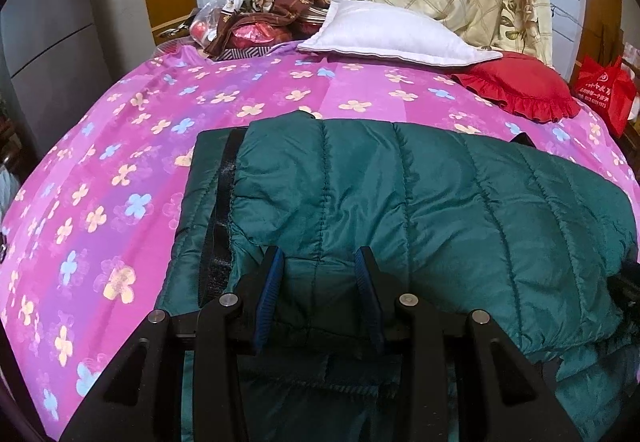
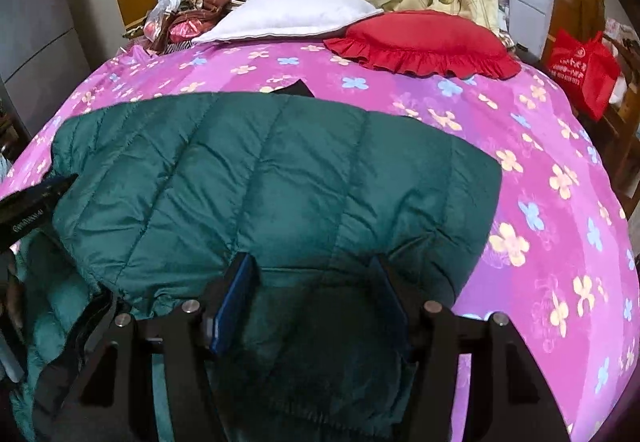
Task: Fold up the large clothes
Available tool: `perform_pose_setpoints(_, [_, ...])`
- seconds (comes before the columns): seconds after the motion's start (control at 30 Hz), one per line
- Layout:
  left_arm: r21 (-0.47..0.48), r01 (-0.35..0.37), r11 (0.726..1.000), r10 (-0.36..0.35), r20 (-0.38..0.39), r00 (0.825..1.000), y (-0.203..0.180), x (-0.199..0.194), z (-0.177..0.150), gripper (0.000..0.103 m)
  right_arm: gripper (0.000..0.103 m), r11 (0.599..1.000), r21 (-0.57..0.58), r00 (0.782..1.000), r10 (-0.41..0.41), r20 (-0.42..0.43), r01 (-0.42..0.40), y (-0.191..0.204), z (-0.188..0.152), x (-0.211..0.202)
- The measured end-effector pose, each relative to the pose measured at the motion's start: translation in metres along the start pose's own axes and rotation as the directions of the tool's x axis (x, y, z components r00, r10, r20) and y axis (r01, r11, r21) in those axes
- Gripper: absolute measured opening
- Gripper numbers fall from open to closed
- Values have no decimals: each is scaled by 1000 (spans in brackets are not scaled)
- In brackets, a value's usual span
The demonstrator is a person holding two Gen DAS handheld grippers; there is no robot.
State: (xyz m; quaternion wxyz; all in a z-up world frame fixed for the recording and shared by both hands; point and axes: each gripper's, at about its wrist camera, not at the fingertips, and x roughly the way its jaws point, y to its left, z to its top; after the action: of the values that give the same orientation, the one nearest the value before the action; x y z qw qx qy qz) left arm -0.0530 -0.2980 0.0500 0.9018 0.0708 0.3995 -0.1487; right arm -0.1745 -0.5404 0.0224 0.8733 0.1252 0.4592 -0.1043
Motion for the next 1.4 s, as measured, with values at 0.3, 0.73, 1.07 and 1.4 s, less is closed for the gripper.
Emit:
perform_pose_setpoints(0.3, [-96, 77, 992, -76, 9, 997, 20, -24, 2, 16, 64, 998, 62, 997, 12, 73, -16, -8, -6, -47])
perform_pose_setpoints(0.73, [-110, 61, 992, -61, 3, 998, 44, -56, -13, 16, 64, 995, 93, 1000, -23, 21, 21, -9, -14, -37])
perform_pose_setpoints(1.07, [-33, 17, 999, -17, -12, 1000, 63, -97, -42, 16, 68, 987, 161, 1000, 24, 10, -26, -20, -47, -98])
perform_pose_setpoints(1.4, [-1, 3, 1000, -3, -26, 1000, 68, -124, -72, 16, 68, 981, 193, 999, 14, -33, -7, -26, -92, -120])
